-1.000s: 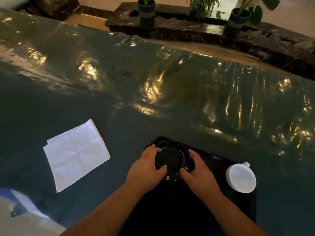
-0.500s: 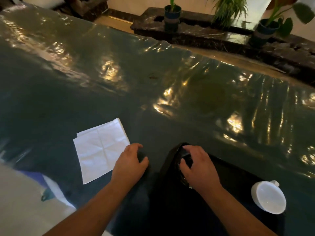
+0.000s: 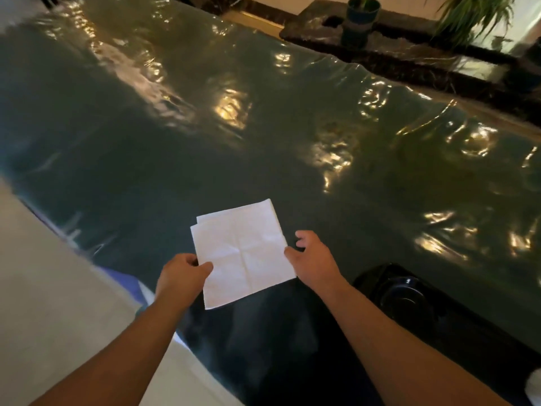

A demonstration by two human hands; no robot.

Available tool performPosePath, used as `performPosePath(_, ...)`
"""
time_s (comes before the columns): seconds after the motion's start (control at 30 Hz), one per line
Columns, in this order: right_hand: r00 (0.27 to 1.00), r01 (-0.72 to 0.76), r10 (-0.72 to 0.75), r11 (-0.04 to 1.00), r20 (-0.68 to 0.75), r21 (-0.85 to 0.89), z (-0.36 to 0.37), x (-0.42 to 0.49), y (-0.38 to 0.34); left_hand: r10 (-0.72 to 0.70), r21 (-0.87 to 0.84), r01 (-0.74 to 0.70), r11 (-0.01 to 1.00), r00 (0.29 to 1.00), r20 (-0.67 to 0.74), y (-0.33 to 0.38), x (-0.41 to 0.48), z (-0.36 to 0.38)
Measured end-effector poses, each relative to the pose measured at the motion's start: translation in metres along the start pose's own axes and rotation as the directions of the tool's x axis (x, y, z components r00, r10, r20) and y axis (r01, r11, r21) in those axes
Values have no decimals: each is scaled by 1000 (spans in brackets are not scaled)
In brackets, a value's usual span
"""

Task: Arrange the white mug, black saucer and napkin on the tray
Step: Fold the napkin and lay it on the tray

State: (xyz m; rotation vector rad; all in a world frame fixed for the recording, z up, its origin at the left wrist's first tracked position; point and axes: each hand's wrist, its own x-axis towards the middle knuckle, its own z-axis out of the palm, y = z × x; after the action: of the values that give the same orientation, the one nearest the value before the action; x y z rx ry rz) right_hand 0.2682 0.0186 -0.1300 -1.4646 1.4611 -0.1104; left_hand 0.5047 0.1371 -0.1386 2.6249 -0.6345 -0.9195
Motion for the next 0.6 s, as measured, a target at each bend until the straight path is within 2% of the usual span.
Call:
performPosePath(0.07, 999, -38, 39, 998, -6, 53, 7, 16, -12, -73, -163, 82, 983, 995, 64, -5, 13, -3)
performPosePath(0.17, 992, -122, 120, 989, 24, 79, 19, 34, -26, -143, -375, 208, 903, 970, 194, -10, 27, -1)
performPosePath(0.3, 996, -70, 75, 993, 53, -97, 37, 43, -37, -121, -309, 187, 932, 968, 220, -18, 35, 2)
performPosePath(0.4, 1000, -4, 5, 984, 5, -181, 40, 36, -47, -77, -221, 123, 968, 976, 205, -21, 36, -1)
performPosePath(0.5, 999, 32, -31, 999, 36, -21, 36, 25, -60, -25, -134, 49, 990, 984, 176, -24, 34, -4)
performPosePath(0.6, 983, -63, 14, 963, 185, 262, 23, 4, -77, -12, -231, 71, 970, 969, 248, -22, 31, -9)
